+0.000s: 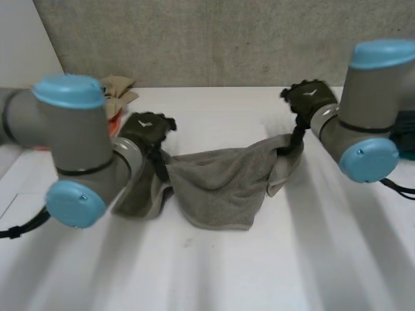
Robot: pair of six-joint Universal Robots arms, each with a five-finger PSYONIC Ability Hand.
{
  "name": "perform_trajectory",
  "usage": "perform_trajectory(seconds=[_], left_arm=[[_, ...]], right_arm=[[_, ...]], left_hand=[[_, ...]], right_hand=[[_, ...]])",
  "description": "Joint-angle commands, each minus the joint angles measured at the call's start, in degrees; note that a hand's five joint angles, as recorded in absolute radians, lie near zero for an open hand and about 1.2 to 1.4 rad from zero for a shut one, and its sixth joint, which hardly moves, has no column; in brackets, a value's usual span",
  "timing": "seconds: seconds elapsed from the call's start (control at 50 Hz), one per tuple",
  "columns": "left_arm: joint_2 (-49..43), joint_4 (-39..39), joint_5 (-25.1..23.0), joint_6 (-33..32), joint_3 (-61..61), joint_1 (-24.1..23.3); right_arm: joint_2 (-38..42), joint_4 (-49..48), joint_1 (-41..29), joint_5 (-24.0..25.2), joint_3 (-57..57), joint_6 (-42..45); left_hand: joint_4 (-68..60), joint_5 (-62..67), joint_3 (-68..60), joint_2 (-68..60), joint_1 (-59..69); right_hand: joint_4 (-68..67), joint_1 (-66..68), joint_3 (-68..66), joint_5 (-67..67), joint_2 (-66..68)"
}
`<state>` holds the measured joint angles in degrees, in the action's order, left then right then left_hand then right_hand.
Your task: Fold the laundry.
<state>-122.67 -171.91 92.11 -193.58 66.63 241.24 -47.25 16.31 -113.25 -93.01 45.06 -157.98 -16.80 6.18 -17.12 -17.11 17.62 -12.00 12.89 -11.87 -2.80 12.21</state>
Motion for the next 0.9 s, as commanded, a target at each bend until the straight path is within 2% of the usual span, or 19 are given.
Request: perform_trajectory(seconds=[0.02,0.14,0.2,0.26,0.4,0.54,0.6,0.68,0.76,0.78,0.8,0.88,0.9], left_arm=[[11.56,0.44,-5.79,-0.12,8.77,6.08],[15.44,-0.35,-10.71,-2.32,20.27,10.04],[13.70,-1.93,-12.91,-4.07,23.45,10.83],[10.79,-3.60,-14.06,-4.70,23.90,11.36],[3.76,-5.45,-17.66,-3.64,19.69,10.66],[0.42,-5.37,-16.62,-1.62,14.16,7.33],[-1.87,-4.75,-15.30,-0.92,11.60,5.83],[-4.86,-3.35,-13.63,-0.83,8.35,3.89],[-6.09,-2.29,-11.60,-1.00,6.24,2.84],[-6.09,-2.37,-10.47,-0.83,5.71,2.66],[-5.92,-2.46,-9.94,-0.83,5.45,2.66],[-3.72,-2.81,-8.00,-0.65,5.18,2.40],[-2.94,-2.81,-7.91,-0.57,5.27,2.40]], right_arm=[[-15.58,10.14,-1.53,-2.80,14.07,-1.71],[-22.70,16.29,-4.69,2.47,29.96,-6.88],[-23.32,15.87,-6.63,4.50,35.08,-9.00],[-22.63,11.13,-9.18,5.56,39.83,-11.90],[-15.70,-8.98,-14.01,1.79,43.19,-15.86],[-10.41,-17.70,-16.56,-4.10,41.08,-12.79],[-8.48,-20.08,-17.01,-4.64,39.76,-11.38],[-5.75,-21.84,-17.09,-4.99,37.83,-9.80],[-3.47,-23.16,-17.09,-4.90,35.98,-8.40],[-2.51,-23.34,-17.09,-4.99,35.11,-7.87],[-2.06,-23.51,-17.09,-4.99,34.66,-7.78],[-0.91,-23.34,-16.92,-5.08,33.25,-7.07],[-1.00,-23.25,-16.83,-5.08,33.17,-6.99]], left_hand=[[0.87,-0.25,1.19,1.18,-1.69],[0.70,-0.08,1.02,1.01,-1.52],[0.70,-0.08,1.02,1.01,-1.52],[0.70,-0.08,1.02,1.01,-1.52],[0.70,-0.08,1.02,1.01,-1.52],[-0.14,0.75,0.18,0.18,-0.69],[-1.65,2.27,-1.33,-1.34,0.83],[-13.56,14.18,-13.24,-13.25,12.74],[-42.29,42.91,-41.97,-41.98,41.47],[-57.18,57.80,-56.86,-56.87,56.36],[-63.14,63.76,-62.82,-62.83,62.32],[-63.20,63.82,-62.88,-62.89,62.38],[-63.20,63.82,-62.88,-62.89,62.38]], right_hand=[[2.00,-2.89,1.87,2.80,-2.21],[-2.35,1.46,-2.48,-1.55,2.14],[-5.23,4.34,-5.35,-4.43,5.02],[-9.43,8.53,-9.55,-8.62,9.21],[-13.14,12.25,-13.27,-12.34,12.93],[-14.81,13.92,-14.93,-14.01,14.60],[-16.34,15.45,-16.46,-15.53,16.12],[-20.02,19.13,-20.15,-19.22,19.81],[-23.74,22.85,-23.86,-22.93,23.52],[-26.24,25.34,-26.36,-25.43,26.02],[-28.43,27.53,-28.55,-27.62,28.21],[-39.85,38.96,-39.98,-39.05,39.64],[-46.22,45.32,-46.34,-45.41,46.00]])
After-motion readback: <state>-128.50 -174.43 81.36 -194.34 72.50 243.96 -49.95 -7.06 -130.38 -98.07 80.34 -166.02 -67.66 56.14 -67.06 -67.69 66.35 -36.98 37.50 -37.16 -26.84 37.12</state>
